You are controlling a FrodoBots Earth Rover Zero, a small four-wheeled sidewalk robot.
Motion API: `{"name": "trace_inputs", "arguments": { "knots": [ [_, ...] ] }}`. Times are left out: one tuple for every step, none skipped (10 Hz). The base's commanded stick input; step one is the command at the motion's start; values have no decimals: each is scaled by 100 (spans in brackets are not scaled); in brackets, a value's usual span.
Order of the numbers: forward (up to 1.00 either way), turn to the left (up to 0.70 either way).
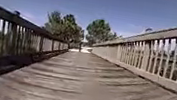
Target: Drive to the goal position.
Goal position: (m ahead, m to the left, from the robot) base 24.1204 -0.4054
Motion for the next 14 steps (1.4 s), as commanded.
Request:
{"name": "trace_inputs", "arguments": {
  "knots": [
    [85,0],
    [85,0],
    [85,0],
    [85,0],
    [85,0],
    [85,0],
    [85,0],
    [85,0],
    [85,0],
    [85,0],
    [85,0],
    [85,0],
    [85,0],
    [85,0]
  ]
}}
